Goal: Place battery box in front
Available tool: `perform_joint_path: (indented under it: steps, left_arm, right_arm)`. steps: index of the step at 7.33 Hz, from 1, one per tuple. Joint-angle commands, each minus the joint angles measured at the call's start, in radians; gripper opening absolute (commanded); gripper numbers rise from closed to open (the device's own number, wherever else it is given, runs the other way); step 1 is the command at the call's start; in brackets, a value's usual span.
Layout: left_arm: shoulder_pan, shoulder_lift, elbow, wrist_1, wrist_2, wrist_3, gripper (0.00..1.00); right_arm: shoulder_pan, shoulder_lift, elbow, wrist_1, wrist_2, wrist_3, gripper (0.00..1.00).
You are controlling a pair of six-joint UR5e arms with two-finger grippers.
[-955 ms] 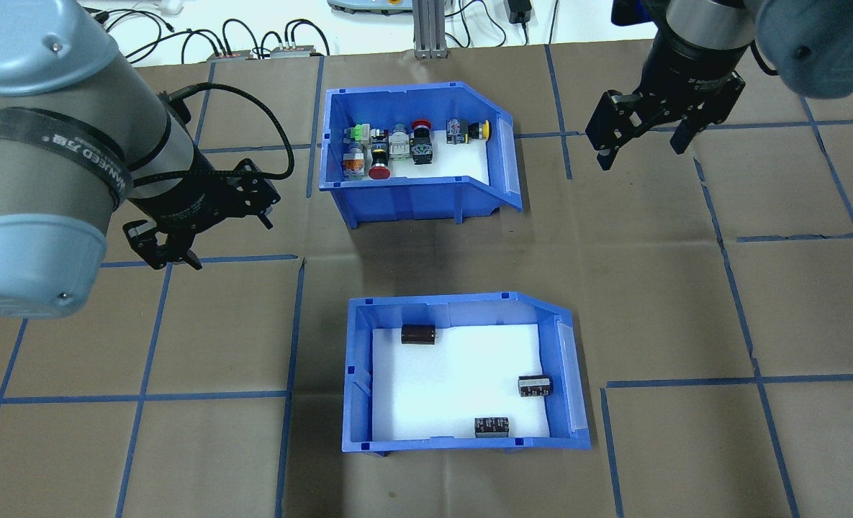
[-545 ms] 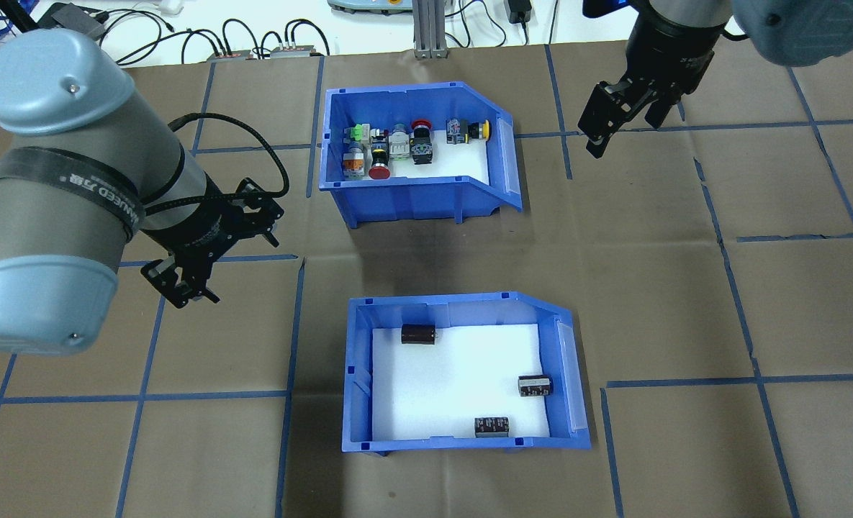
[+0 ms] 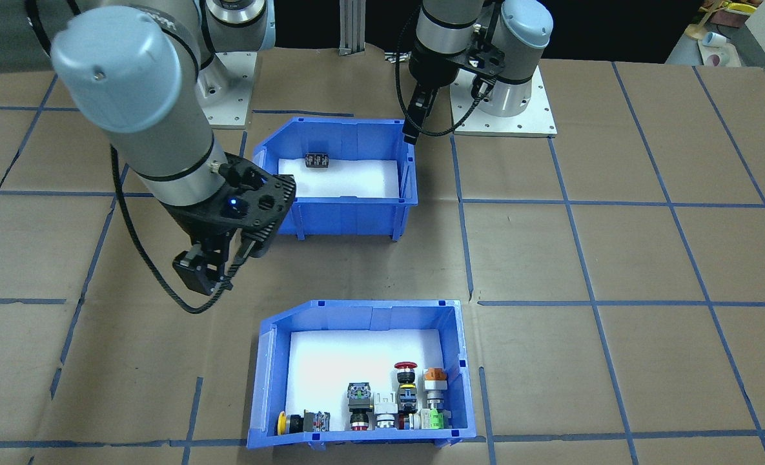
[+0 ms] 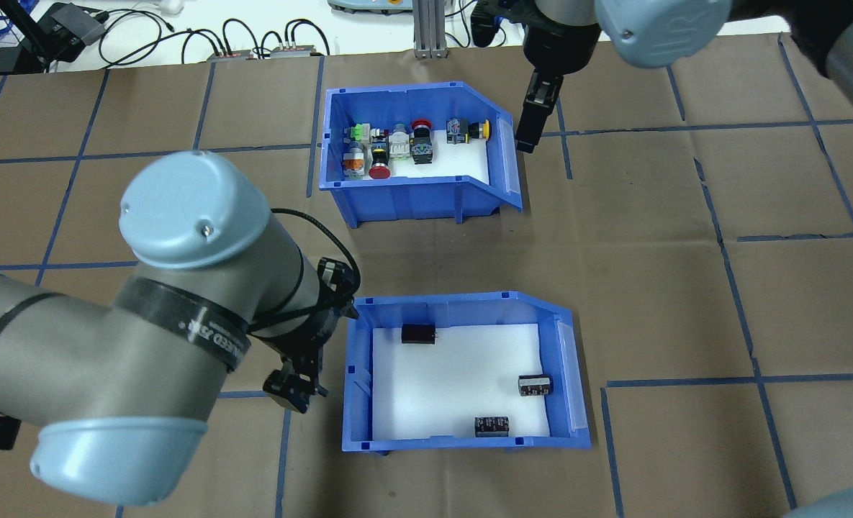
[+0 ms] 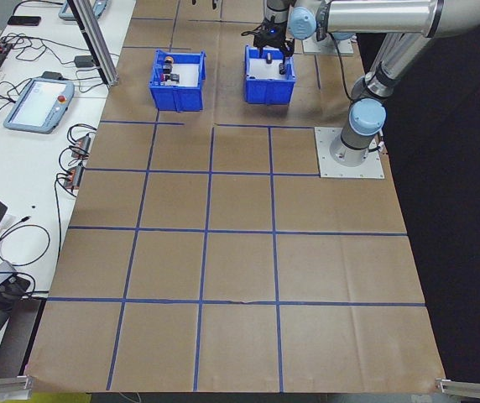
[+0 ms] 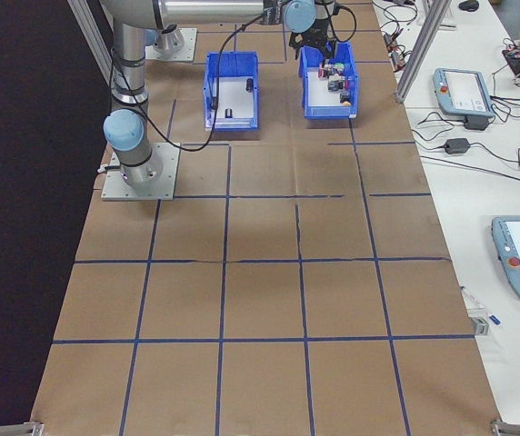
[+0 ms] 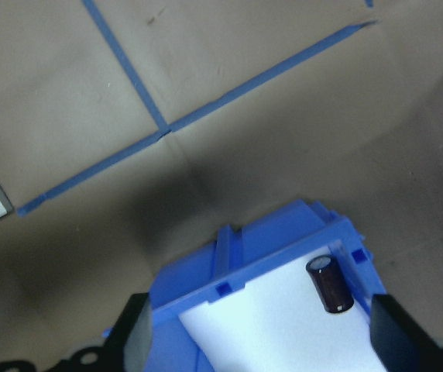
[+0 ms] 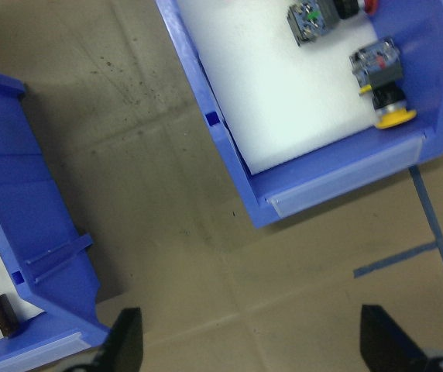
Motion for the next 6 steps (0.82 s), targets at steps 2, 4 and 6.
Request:
perform_joint_path:
  steps: [2, 4, 6]
  left_arm:
    - [-0.115, 0.023, -0.108, 0.101, -0.031, -0.339, 0.98]
    - [-0.166, -0.021, -0.110, 0.143, -0.032, -0.459, 0.99]
    - [-0.219, -0.090, -0.110, 0.238, -0.031, -0.517, 0.99]
  right_arm:
    - [0.113, 0.151, -0.109, -0.069, -0.007, -0.133, 1.00]
    - [0.183, 0.236, -0.189, -0.069, -0.012, -0.130, 1.00]
    - [0.257, 0.293, -0.200, -0.074, -0.058, -0.118, 1.00]
